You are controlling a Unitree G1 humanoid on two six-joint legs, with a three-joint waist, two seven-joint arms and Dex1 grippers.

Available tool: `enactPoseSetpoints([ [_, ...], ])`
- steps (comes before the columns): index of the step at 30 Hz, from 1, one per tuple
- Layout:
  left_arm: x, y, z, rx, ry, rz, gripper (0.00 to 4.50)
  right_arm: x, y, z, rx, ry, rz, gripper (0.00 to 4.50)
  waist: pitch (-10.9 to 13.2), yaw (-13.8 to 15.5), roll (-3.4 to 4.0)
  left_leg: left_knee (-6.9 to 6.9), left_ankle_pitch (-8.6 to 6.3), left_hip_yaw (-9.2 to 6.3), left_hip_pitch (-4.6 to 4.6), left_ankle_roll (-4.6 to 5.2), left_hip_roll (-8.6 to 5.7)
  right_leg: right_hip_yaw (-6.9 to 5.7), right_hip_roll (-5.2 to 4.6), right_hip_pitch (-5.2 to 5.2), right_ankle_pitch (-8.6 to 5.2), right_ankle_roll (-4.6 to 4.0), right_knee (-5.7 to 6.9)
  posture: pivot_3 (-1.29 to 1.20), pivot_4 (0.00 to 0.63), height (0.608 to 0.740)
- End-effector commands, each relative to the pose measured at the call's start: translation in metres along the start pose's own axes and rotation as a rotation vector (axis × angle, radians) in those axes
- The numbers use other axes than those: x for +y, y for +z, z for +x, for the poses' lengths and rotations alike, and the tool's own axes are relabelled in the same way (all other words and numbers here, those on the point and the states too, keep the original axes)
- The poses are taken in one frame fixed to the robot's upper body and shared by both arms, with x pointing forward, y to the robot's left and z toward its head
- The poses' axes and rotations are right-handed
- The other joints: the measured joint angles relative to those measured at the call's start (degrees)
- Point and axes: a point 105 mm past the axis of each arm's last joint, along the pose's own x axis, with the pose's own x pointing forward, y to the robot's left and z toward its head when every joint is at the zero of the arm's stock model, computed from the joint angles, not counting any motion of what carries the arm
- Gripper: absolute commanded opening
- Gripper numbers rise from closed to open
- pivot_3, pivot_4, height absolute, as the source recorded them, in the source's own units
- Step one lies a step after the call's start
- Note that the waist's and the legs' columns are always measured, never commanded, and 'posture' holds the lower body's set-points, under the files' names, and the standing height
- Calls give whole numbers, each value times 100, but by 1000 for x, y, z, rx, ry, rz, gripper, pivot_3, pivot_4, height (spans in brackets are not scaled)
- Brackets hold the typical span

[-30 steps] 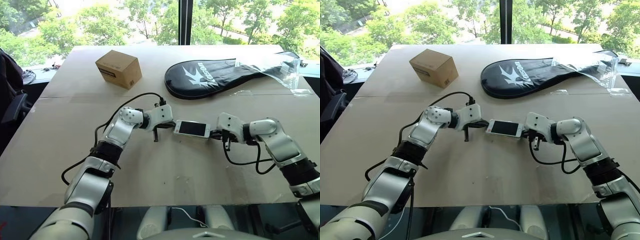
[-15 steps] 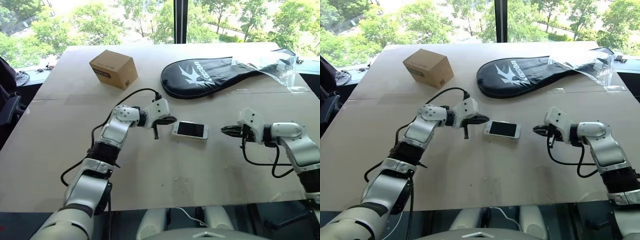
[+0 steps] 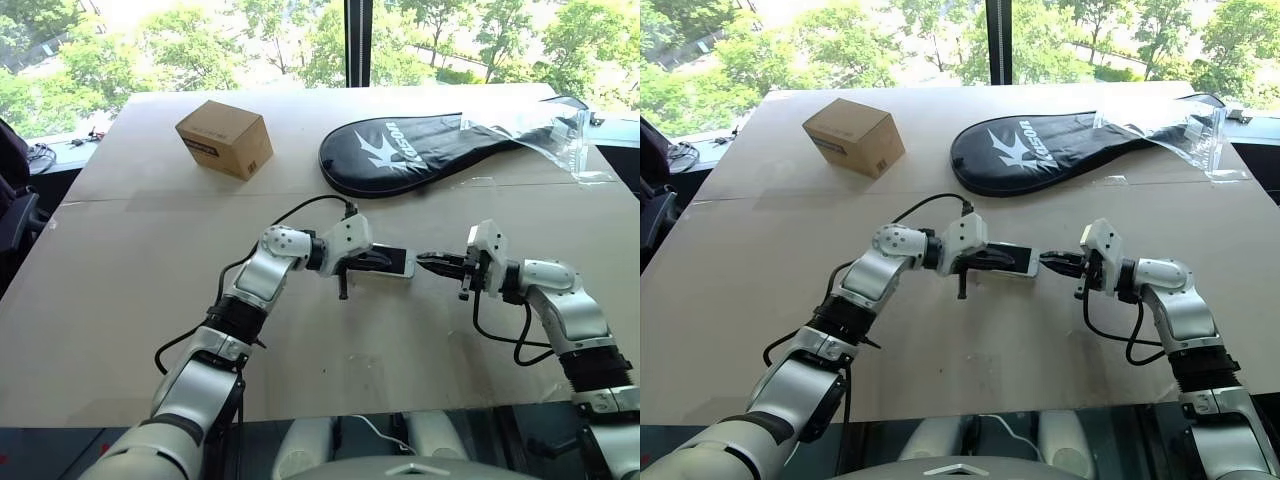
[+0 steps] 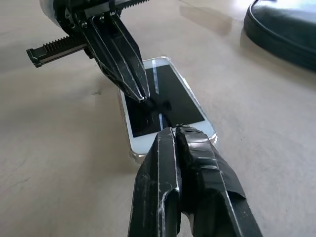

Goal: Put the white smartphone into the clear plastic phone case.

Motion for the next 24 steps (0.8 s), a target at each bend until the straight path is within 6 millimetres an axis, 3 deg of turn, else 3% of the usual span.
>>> enactPoseSetpoints([
  [1, 6, -8, -8, 42, 21, 28, 0, 1, 6, 9, -64, 28, -7, 93, 0, 1, 0, 0, 0, 1, 0, 0, 0, 0, 0, 0, 0, 0, 0, 0, 150, 740],
  [7, 10, -11, -13, 57, 29, 34, 0, -5, -18, 15, 0, 26, 32, 93, -2, -22, 2, 0, 0, 5, 8, 0, 0, 3, 0, 3, 0, 0, 2, 0, 150, 740],
  [15, 7, -14, -14, 67, 21, 33, 0, 11, -75, 19, 173, 90, 168, 93, -30, -34, -3, -2, 0, 10, 42, 0, 1, 10, 1, 34, 0, 0, 4, 0, 150, 740],
  [20, 6, -13, -14, 63, 18, 30, 0, 25, -101, 34, 271, 132, 246, 93, -56, -139, -15, -25, -16, 12, 139, 26, 9, 14, 11, 129, -1, -1, -9, 0, 150, 740],
  [24, 5, -14, -14, 64, 23, 24, 0, 37, -128, 33, 463, 180, 244, 93, -80, -240, -42, -60, -19, 20, 236, 30, 11, 49, 23, 199, -2, -1, -11, 0, 150, 740],
])
